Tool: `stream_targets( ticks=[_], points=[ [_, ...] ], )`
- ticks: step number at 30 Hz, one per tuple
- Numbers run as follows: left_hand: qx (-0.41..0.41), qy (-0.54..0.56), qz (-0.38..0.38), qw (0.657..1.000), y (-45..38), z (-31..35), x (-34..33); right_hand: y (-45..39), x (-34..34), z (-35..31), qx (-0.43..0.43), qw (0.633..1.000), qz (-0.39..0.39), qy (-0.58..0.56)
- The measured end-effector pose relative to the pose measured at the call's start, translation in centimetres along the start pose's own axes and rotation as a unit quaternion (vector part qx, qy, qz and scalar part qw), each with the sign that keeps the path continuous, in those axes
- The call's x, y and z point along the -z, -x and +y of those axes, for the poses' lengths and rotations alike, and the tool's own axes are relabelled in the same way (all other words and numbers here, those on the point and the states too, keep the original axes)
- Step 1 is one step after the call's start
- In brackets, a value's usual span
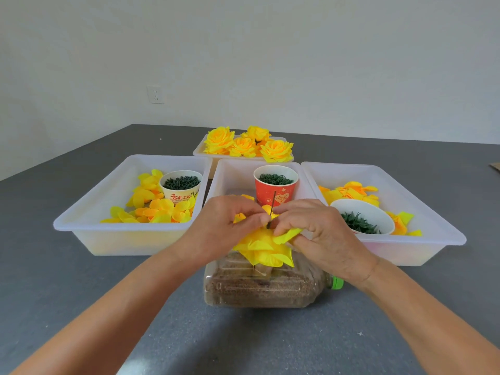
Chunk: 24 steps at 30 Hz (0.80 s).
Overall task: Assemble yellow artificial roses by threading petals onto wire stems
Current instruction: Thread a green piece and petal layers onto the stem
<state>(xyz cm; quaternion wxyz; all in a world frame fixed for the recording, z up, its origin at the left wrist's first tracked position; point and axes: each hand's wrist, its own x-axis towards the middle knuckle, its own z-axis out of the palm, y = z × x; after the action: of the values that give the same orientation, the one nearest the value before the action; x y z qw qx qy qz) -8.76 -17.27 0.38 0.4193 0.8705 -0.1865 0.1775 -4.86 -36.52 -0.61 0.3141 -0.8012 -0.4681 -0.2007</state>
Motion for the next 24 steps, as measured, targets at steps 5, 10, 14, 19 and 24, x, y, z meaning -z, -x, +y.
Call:
stream_targets(
  ticks=[5,10,14,19,24],
  points=[
    [0.052,0.062,-0.026,0.996,-0.8,0.3,-0.7,0.3,0.2,0.1,-0.006,1.000,0.007,-0.004],
    [0.048,0.041,0.001,0.998,-1.0,0.3,-0.9,1.6,0.0,0.5,0.008,1.000,-0.002,0.014],
    [0.066,0.060,0.006,0.996,-0.7,0.5,-1.1,3.0,0.2,1.1,-0.050,0.999,-0.004,-0.007],
    [0.056,0.044,0.017,0.997,-0.5,0.3,-1.3,3.5,0.4,1.3,-0.073,0.997,0.007,-0.027],
    [0.076,0.055,0.028,0.995,-0.5,0.0,-1.6,2.0,1.0,1.0,-0.167,0.972,0.132,-0.102]
  ],
)
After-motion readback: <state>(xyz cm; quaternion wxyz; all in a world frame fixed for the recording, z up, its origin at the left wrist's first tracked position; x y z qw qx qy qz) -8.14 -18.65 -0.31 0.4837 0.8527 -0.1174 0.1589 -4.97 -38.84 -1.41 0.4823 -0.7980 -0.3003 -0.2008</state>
